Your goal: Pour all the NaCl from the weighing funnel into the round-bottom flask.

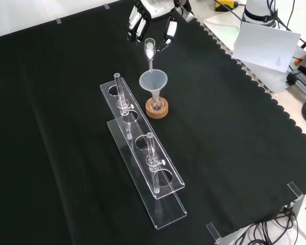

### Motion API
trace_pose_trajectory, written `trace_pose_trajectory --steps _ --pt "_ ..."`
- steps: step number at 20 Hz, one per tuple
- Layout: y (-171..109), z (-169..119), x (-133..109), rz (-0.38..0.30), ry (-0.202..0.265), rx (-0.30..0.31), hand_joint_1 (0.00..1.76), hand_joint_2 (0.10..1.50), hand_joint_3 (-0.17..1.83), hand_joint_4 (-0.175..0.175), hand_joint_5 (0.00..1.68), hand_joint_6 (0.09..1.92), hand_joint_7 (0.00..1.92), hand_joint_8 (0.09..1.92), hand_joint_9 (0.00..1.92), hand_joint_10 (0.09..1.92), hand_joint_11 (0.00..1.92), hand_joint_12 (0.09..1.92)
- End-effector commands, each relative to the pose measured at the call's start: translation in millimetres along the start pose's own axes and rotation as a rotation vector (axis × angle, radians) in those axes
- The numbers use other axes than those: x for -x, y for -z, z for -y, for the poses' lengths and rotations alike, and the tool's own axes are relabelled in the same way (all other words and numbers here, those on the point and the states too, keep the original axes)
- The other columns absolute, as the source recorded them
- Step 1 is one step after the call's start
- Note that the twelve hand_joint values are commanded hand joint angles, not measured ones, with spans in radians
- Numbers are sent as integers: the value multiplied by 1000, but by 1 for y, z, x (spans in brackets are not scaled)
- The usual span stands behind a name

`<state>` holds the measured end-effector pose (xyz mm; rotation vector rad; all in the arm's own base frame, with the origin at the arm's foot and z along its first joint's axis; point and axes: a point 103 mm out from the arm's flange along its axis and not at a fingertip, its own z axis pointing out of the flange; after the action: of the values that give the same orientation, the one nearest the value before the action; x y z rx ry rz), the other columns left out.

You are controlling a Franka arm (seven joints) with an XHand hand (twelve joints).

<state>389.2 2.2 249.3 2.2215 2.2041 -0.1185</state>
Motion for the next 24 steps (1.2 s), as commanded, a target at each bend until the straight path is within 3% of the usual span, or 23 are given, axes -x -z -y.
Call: trace_pose_trajectory --steps 1,5,24 --pt "5 -4 -7 81 28 -33 1132 657 602 175 1355 500 716 618 1123 241 970 943" --pt "9 -6 -11 145 49 -56 1133 656 603 175 1357 497 709 616 1120 237 965 944" --pt "19 -13 -13 264 81 -96 1134 653 604 175 1362 488 697 615 1114 226 954 950"
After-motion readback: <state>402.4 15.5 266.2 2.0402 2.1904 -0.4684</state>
